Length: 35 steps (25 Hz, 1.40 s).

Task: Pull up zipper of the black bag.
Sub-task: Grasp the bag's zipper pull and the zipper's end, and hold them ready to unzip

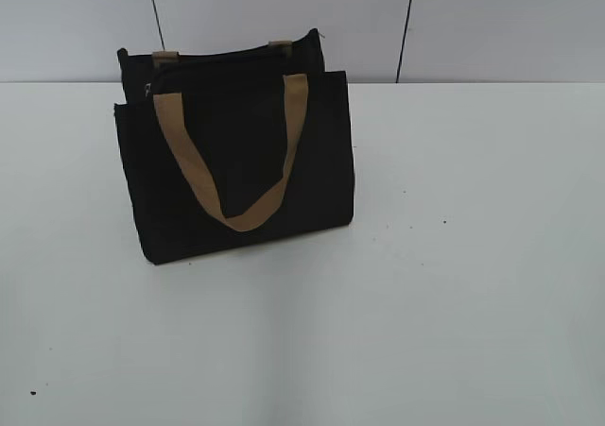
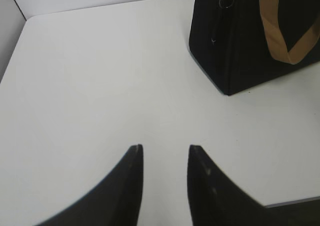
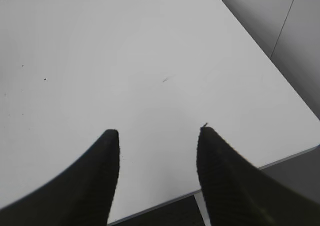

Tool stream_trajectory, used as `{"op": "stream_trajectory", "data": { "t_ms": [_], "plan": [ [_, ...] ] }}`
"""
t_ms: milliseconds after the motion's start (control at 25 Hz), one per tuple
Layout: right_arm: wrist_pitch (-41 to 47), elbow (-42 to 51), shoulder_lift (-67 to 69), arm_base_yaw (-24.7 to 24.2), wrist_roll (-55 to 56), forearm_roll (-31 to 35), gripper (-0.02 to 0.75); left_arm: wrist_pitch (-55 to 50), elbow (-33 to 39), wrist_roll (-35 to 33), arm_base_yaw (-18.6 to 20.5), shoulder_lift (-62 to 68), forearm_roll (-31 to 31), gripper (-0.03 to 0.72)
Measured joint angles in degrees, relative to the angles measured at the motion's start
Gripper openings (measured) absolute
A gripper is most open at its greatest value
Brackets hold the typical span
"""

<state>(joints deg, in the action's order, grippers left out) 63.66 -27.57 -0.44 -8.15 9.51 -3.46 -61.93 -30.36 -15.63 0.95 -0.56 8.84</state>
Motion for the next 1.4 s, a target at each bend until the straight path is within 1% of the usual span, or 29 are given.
{"op": "stream_trajectory", "data": {
  "t_ms": [680,760,840,920,960,1040,1200,1320,1400],
  "plan": [
    [0.0,0.0,0.0,0.0,0.0,0.0,0.387,0.0,0.0,0.0,0.0,0.0,0.0,0.24],
    [0.0,0.0,0.0,0.0,0.0,0.0,0.387,0.0,0.0,0.0,0.0,0.0,0.0,0.25],
    [0.0,0.0,0.0,0.0,0.0,0.0,0.387,0.0,0.0,0.0,0.0,0.0,0.0,0.307],
    [0.0,0.0,0.0,0.0,0.0,0.0,0.387,0.3,-0.1,0.7,0.0,0.8,0.1,0.41],
    [0.0,0.0,0.0,0.0,0.0,0.0,0.387,0.7,-0.5,1.8,0.0,1.7,0.2,0.473],
    [0.0,0.0,0.0,0.0,0.0,0.0,0.387,2.6,-1.6,3.4,0.0,4.3,0.6,0.525],
    [0.0,0.0,0.0,0.0,0.0,0.0,0.387,8.7,-2.6,4.1,0.0,13.0,3.2,0.538],
    [0.0,0.0,0.0,0.0,0.0,0.0,0.387,17.6,-2.6,3.6,0.0,22.0,5.4,0.538],
    [0.0,0.0,0.0,0.0,0.0,0.0,0.387,23.7,-2.7,1.2,0.0,29.1,6.6,0.538]
  ]
}}
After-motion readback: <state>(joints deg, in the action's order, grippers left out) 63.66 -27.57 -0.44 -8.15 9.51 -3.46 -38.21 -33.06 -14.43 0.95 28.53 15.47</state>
